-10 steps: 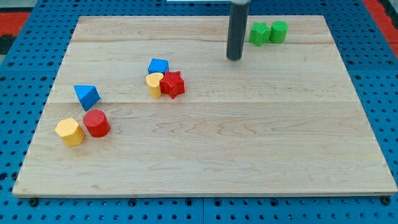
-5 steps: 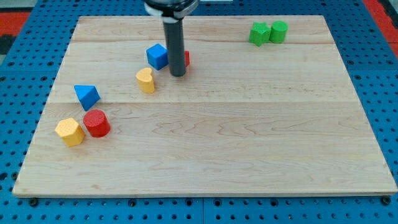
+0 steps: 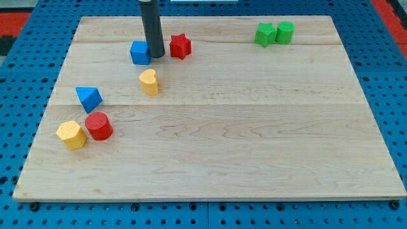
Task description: Push the red star into the green star
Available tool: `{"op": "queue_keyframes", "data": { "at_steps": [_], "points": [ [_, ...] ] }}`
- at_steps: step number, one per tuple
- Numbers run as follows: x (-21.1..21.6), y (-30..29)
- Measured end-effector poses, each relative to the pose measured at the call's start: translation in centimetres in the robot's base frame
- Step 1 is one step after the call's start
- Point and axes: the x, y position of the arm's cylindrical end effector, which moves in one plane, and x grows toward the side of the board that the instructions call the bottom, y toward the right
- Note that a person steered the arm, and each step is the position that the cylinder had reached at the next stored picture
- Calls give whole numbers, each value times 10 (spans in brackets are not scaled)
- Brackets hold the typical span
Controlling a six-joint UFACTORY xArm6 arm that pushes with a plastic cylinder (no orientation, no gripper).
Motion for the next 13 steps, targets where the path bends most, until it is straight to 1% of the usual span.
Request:
{"op": "queue_keyframes", "data": {
  "at_steps": [1,2,3,4,5,6,8,10,12,13],
  "points": [
    [-14,43],
    [-19,68],
    [-31,50],
    [-40,52],
    [-52,111],
    [-52,183],
    [-30,133],
    [11,121],
    [4,238],
    [22,253]
  ]
}}
